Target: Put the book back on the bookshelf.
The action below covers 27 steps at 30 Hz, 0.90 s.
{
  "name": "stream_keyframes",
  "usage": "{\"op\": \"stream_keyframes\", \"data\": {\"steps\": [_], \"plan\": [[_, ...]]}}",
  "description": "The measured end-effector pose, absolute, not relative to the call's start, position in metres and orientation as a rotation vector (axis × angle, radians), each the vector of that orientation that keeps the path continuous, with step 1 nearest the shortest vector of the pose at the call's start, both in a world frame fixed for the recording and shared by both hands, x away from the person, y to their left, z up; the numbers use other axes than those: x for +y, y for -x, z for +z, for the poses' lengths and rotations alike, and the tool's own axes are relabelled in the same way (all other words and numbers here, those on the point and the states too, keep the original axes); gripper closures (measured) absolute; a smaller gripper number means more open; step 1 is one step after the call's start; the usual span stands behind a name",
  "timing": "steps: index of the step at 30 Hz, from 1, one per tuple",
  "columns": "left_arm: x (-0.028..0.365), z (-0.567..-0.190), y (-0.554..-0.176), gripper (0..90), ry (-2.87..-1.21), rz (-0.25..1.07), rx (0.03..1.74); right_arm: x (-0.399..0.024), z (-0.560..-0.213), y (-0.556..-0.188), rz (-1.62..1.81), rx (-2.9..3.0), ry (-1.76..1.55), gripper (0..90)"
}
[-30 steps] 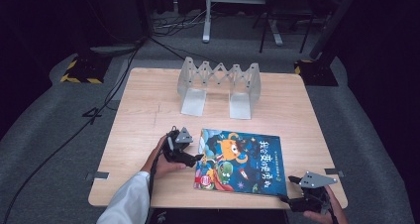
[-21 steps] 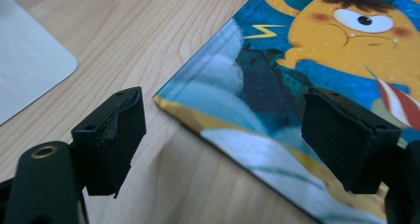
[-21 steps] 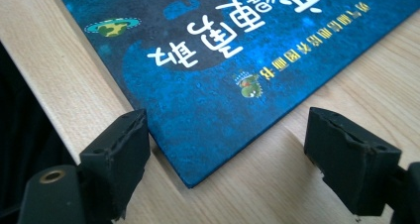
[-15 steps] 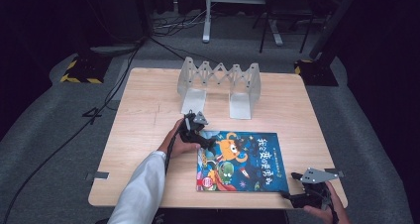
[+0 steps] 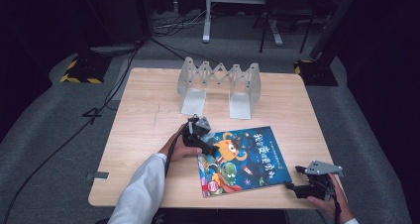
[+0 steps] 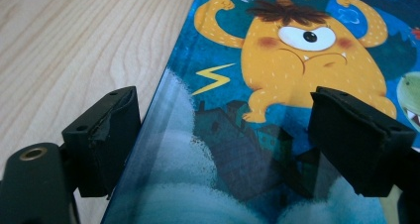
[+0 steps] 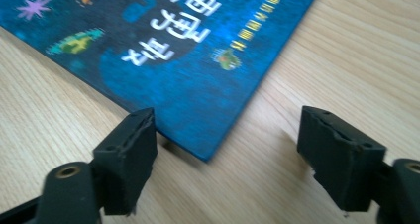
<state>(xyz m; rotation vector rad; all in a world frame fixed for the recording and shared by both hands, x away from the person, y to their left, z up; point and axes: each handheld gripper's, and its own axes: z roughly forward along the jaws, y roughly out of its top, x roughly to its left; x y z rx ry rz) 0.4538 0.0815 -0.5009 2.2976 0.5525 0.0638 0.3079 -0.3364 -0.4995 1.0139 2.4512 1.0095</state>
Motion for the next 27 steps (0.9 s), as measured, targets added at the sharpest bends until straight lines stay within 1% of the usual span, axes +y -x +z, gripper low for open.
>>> {"op": "stream_keyframes", "data": {"steps": [8, 10, 12, 18, 23, 27], "plan": [[0.098, -0.502, -0.428, 14.1, -2.291, 0.063, 0.547, -0.321, -0.5, -0.319, 1.022, 2.475, -0.977, 25.6], [0.102, -0.501, -0.419, 13.9, -2.304, 0.071, 0.559, -0.315, -0.5, -0.321, 1.018, 2.485, -0.963, 20.5], [0.108, -0.5, -0.411, 13.5, -2.315, 0.069, 0.563, -0.311, -0.499, -0.325, 1.007, 2.505, -0.958, 18.6], [0.134, -0.499, -0.385, 13.8, -2.324, 0.058, 0.559, -0.3, -0.499, -0.34, 1.006, 2.489, -0.977, 21.6], [0.15, -0.499, -0.364, 14.3, -2.326, 0.06, 0.567, -0.291, -0.499, -0.35, 0.983, 2.455, -1.035, 21.3], [0.157, -0.5, -0.355, 14.7, -2.319, 0.06, 0.572, -0.284, -0.498, -0.357, 0.972, 2.435, -1.066, 21.4]]}}
